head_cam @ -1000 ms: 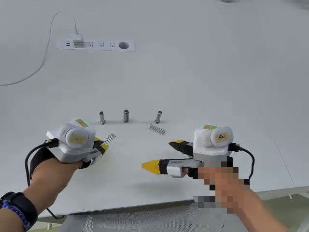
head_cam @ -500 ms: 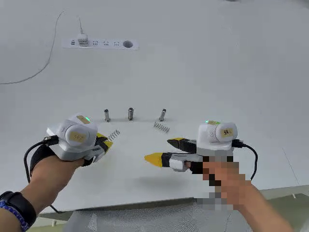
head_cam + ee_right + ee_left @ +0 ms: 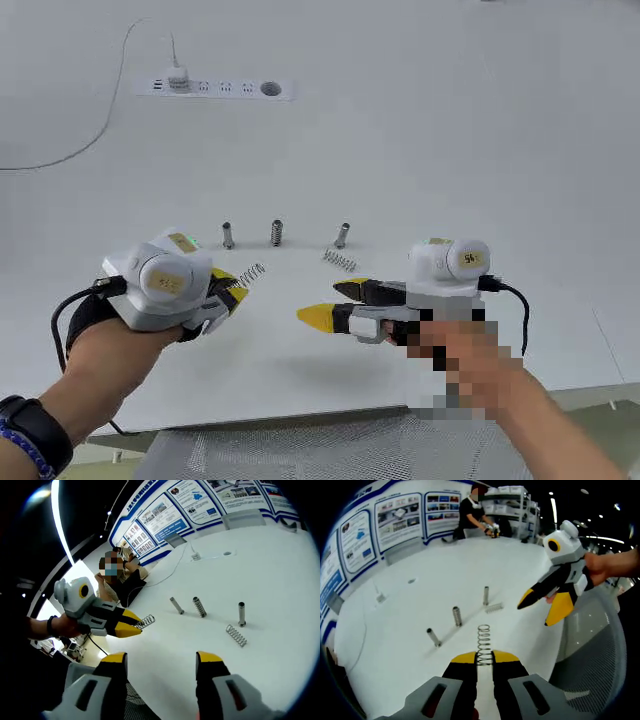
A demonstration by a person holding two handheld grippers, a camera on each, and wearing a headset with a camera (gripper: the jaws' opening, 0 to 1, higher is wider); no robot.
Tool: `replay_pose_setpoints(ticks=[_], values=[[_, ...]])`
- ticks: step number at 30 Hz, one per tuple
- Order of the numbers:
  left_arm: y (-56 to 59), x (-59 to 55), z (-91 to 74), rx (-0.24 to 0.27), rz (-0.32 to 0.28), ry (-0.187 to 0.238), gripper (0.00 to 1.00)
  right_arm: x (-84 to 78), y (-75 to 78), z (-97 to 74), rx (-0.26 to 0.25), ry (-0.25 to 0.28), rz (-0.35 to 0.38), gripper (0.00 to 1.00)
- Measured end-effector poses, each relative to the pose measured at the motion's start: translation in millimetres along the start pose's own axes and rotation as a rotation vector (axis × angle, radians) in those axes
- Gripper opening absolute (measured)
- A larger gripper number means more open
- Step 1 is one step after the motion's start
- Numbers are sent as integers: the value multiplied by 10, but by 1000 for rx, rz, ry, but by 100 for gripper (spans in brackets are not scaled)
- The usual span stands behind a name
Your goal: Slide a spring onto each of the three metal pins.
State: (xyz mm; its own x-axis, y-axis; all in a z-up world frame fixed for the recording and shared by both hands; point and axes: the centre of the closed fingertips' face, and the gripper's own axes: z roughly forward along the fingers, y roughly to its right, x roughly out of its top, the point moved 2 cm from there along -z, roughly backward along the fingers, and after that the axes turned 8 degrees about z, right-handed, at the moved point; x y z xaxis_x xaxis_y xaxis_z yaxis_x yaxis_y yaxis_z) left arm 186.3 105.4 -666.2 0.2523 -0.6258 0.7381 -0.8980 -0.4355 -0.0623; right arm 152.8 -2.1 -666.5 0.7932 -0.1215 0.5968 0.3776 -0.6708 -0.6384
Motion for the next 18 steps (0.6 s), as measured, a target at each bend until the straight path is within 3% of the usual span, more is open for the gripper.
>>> replay_pose_setpoints(ticks=[18], values=[[211, 50, -27, -60, 59, 15, 10, 94, -118, 100, 62, -9, 13, 44]])
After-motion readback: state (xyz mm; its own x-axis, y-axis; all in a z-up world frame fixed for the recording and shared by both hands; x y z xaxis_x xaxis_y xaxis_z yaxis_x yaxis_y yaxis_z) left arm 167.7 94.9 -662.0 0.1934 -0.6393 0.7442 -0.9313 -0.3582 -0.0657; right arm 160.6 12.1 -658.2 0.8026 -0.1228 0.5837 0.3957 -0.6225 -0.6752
